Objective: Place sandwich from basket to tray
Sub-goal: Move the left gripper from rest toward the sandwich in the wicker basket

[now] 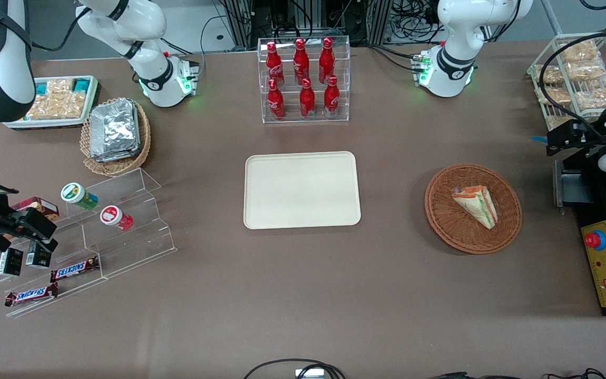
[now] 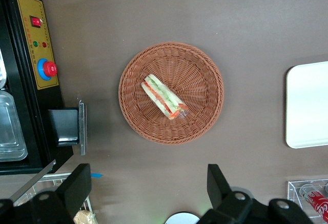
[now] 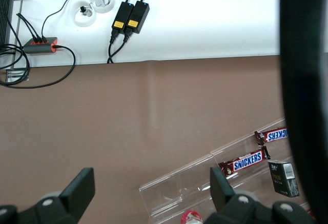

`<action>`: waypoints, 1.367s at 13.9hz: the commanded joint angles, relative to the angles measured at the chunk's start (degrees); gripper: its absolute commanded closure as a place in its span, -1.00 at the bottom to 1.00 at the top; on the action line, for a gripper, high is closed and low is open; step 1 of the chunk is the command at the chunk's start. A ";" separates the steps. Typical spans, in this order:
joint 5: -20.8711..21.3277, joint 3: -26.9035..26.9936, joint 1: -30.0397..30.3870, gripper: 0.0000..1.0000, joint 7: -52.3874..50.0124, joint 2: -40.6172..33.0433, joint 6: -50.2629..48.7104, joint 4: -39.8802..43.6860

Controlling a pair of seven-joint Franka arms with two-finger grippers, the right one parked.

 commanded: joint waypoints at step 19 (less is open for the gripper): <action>0.02 0.44 -0.27 -1.00 -27.17 -8.25 41.59 -45.92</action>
